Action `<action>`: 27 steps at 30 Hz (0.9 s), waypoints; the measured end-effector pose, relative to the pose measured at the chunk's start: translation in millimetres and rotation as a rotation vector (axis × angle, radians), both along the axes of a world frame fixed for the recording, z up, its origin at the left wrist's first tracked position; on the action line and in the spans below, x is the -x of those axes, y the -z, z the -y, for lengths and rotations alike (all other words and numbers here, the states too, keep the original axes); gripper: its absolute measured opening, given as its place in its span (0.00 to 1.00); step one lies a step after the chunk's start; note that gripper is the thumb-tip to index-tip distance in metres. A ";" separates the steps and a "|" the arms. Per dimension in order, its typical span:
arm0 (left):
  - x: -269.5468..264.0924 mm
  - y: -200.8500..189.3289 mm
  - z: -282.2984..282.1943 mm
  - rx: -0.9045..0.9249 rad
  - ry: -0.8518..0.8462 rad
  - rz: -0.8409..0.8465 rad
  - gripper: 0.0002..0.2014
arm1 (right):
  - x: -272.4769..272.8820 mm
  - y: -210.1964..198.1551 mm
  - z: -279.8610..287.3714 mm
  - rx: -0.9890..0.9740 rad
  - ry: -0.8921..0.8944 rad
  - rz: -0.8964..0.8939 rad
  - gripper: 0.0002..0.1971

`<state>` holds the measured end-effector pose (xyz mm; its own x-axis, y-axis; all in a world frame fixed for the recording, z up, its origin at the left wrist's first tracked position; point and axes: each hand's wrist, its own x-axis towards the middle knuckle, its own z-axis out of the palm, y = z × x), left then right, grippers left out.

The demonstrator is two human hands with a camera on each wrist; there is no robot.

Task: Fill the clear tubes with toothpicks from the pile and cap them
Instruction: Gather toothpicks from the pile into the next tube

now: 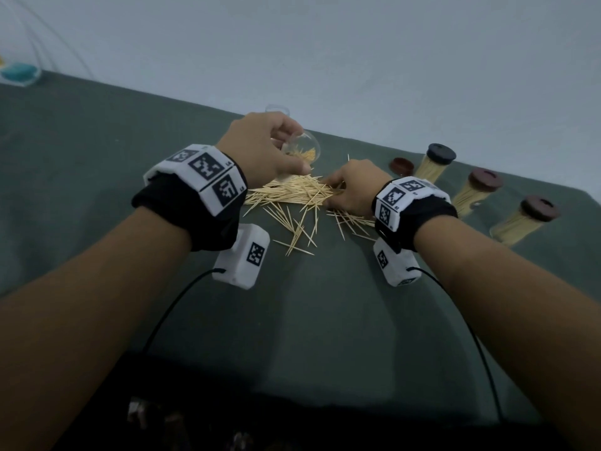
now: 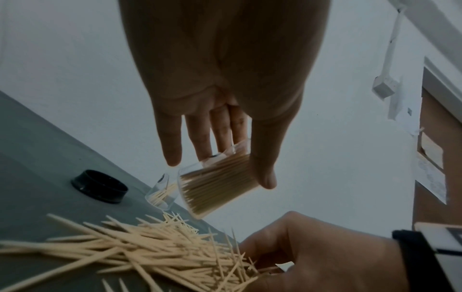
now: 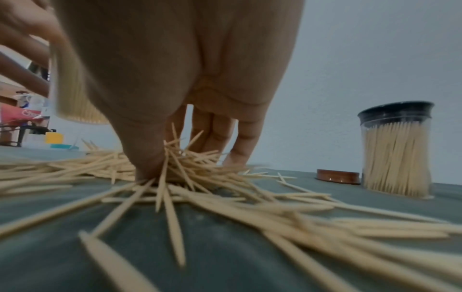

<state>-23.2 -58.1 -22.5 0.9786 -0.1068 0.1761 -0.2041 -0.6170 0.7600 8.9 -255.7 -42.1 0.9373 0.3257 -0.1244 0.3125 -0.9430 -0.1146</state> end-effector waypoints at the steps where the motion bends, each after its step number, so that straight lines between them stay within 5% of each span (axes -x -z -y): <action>1: 0.7 -0.2 0.6 -0.004 0.004 0.000 0.28 | 0.0 0.4 2.1 -0.002 -0.004 0.003 0.21; 9: 2.5 -2.0 -0.1 -0.018 -0.004 -0.003 0.27 | -1.1 2.7 5.3 -0.057 0.021 -0.020 0.26; 19: 1.4 -1.1 -1.2 -0.028 -0.006 -0.005 0.26 | -2.5 0.9 4.2 -0.037 -0.020 0.023 0.14; 27: 0.9 -0.2 1.3 -0.057 0.013 -0.001 0.27 | 3.1 -1.1 24.8 -0.187 0.036 0.013 0.17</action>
